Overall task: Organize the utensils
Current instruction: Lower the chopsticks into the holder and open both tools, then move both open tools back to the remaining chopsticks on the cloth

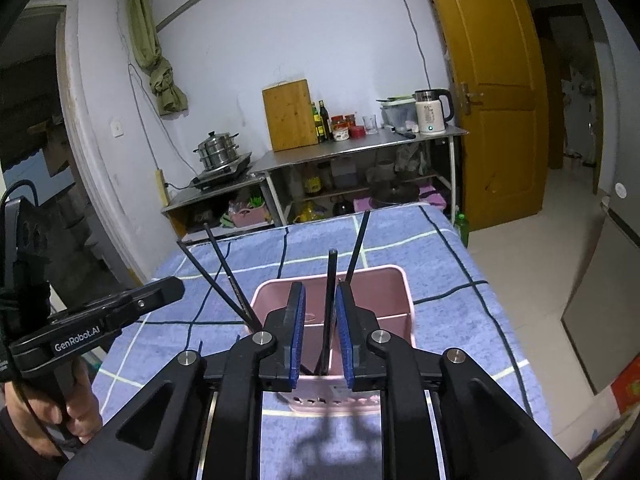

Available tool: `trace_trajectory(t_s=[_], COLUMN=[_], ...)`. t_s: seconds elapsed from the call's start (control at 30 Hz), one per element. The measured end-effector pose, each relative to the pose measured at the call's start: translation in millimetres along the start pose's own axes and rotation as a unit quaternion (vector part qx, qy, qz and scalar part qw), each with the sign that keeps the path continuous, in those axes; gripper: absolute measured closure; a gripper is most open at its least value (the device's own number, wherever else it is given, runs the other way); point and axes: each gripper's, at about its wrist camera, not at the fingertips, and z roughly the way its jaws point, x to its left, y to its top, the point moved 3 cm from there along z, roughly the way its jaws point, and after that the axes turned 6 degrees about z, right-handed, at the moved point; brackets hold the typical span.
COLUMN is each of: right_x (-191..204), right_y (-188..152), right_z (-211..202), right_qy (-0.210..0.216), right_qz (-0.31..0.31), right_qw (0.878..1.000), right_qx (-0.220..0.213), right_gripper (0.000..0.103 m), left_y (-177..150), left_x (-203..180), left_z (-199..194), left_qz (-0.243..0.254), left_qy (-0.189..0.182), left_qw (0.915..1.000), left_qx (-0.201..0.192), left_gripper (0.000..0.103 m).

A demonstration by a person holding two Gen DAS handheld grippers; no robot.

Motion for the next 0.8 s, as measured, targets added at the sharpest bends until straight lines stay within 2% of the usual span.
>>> trace_trajectory(t_s=[0.17, 0.33, 0.47, 0.8], right_x=[3, 10, 19, 49], right_y=[0, -1, -6, -34], right_z=[-21, -38, -49, -50], right_qy=[-0.004, 0.000, 0.007, 0.036], right_qz=[-0.002, -0.009, -0.017, -0.037], right_qw=[1.000, 1.000, 0.999, 0.999], right_qx=[-0.015, -0.027, -0.034, -0.010], right_gripper=[0.082, 0.081, 0.081, 0.081], left_y=[-5, -12, -21, -49], left_x=[2, 4, 7, 21], left_z=[-20, -40, -53, -84], left_qz=[0.000, 0.000, -0.003, -0.012], left_qy=[0.003, 0.011, 0.017, 0.041], left_qw=[0.9999, 0.9997, 0.9995, 0.9985], left_qx=[-0.010, -0.022, -0.027, -0.035], left_gripper=[0.097, 0.088, 0.088, 0.088])
